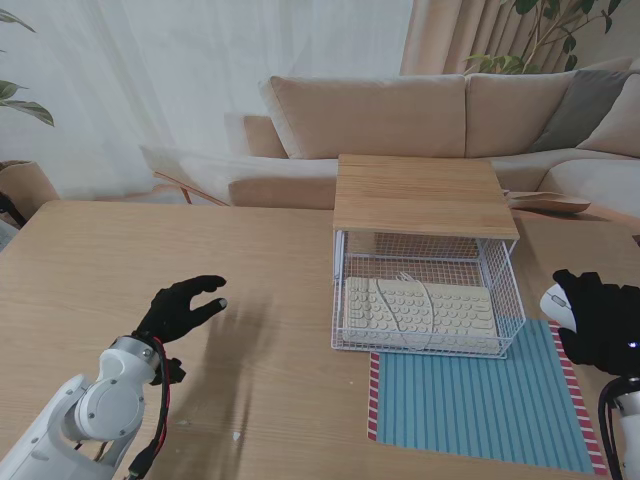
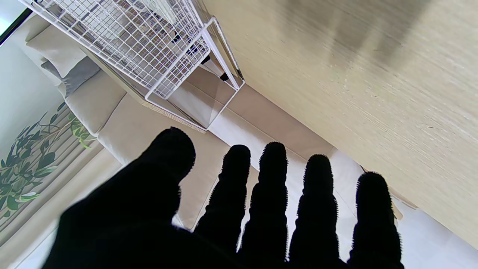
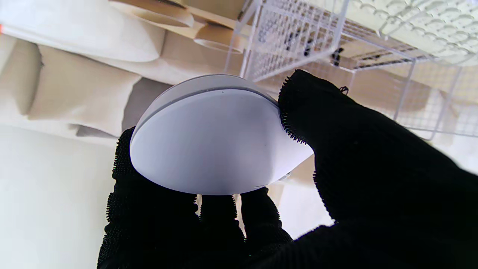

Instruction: Unroll the mouse pad and set up the keyboard and mouse from the tabletop organizer

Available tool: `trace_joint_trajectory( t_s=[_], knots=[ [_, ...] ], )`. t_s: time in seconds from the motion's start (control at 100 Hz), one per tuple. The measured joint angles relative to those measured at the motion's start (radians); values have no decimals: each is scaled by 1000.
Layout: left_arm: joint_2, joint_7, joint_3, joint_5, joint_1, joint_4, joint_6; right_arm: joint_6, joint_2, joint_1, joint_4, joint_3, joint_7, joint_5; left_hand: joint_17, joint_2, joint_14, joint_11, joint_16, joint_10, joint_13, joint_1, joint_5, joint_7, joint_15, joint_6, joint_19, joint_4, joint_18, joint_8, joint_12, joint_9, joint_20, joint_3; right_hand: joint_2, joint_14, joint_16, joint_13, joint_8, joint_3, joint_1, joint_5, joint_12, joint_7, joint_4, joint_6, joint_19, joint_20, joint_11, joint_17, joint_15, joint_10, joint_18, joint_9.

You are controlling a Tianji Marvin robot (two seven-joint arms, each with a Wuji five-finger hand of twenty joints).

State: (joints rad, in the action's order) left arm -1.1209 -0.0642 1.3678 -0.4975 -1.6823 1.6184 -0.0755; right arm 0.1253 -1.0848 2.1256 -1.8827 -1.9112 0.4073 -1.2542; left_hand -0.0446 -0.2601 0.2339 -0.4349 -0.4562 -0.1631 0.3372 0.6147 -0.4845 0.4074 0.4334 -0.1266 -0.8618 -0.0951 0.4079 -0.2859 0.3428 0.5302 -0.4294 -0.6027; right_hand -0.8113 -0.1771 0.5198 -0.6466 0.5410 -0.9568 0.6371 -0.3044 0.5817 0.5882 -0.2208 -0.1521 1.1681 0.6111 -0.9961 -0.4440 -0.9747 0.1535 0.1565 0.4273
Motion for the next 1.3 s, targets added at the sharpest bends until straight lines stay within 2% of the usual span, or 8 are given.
trace_joint_trajectory(
  t_s=[0.27, 0.46, 0.61, 0.72, 0.95, 1.07, 1.18, 1.3],
  knots=[
    [1, 3, -5, 1, 1, -1, 1, -97, -4, 1, 57, 51, -8, 17, 0, 0, 0, 0, 0, 0, 0, 0, 0, 0, 0, 0, 0, 0, 0, 0, 0, 0, 0, 0, 0, -2, 7, 0, -1, 0, 1, 0, 7, -1, 0, -1, 11, 1, 0, 0, -14, 4, 3, 0],
    [1, 3, -5, 2, 2, -2, 0, -159, -4, -40, 137, 134, 3, 84, 0, 0, 0, 0, 0, 0, 0, 0, 0, 0, 0, 0, 0, 0, 0, 0, 0, 0, 0, 0, 0, -4, 8, 0, -1, 0, 1, 0, 14, -1, 0, -3, 13, 12, -2, 1, -29, 11, 7, 0],
    [1, 3, -5, 3, 3, -3, 0, -242, -7, -62, 177, 179, 11, 85, 0, 0, 1, 0, 0, 0, 0, 0, 0, 0, 0, 0, 0, 0, 0, 0, 0, 0, 0, 0, 0, -10, 8, 0, -1, 7, 17, 0, 16, -1, 0, -12, 15, 13, -2, 6, -31, 22, 10, 0],
    [1, 3, -5, 3, 4, -5, -1, -263, -9, -78, 201, 202, 9, 95, 0, 0, 1, 0, 0, -1, 0, 0, 0, 0, 0, 0, 0, 0, 0, 0, 0, 0, 0, 0, 0, -14, 9, 0, -2, 9, 26, 0, 16, -1, 0, -13, 18, 15, -2, 8, -31, 24, 13, 0],
    [1, 4, -6, 3, 4, -5, -1, -345, -8, -104, 230, 252, -51, 106, 1, 0, 1, 0, 0, -1, 0, 0, 0, 0, 0, -1, 0, 0, 0, 0, 0, 0, 0, 0, 0, -14, 21, 0, -2, 9, 38, 0, 16, -10, 0, -13, 24, 20, -2, 9, -46, 32, 14, -1],
    [1, 4, -6, 2, 3, -4, -1, -428, -6, -122, 244, 293, -65, 118, 1, 0, 1, 0, 0, -1, 0, 0, 0, 0, 0, -1, 0, 0, 0, 0, 0, 0, 0, 0, 0, -14, 24, 0, -2, 9, 51, 0, 17, -10, 0, -13, 32, 24, -2, 14, -74, 33, 16, -4],
    [1, 5, -7, 0, 2, -3, -1, -438, -11, -150, 266, 321, -64, 195, 1, 0, 1, 0, 0, -1, 0, 0, 0, 0, 0, -1, 0, 0, 0, 0, 0, 0, 0, 0, 1, -14, 27, -1, -2, 7, 74, 3, 17, -12, 0, -14, 33, 25, -2, 24, -103, 33, 16, -15],
    [1, 5, -7, 0, 2, -3, -3, -472, -15, -168, 271, 341, -106, 201, 1, 0, 1, 0, 0, -1, 0, 0, 0, 0, 0, -1, 0, 0, 0, 0, 0, 0, 0, 0, 18, -14, 28, -1, -2, 8, 74, 18, 17, -12, 0, -16, 33, 25, -9, 50, -103, 37, 17, -31]
  ],
)
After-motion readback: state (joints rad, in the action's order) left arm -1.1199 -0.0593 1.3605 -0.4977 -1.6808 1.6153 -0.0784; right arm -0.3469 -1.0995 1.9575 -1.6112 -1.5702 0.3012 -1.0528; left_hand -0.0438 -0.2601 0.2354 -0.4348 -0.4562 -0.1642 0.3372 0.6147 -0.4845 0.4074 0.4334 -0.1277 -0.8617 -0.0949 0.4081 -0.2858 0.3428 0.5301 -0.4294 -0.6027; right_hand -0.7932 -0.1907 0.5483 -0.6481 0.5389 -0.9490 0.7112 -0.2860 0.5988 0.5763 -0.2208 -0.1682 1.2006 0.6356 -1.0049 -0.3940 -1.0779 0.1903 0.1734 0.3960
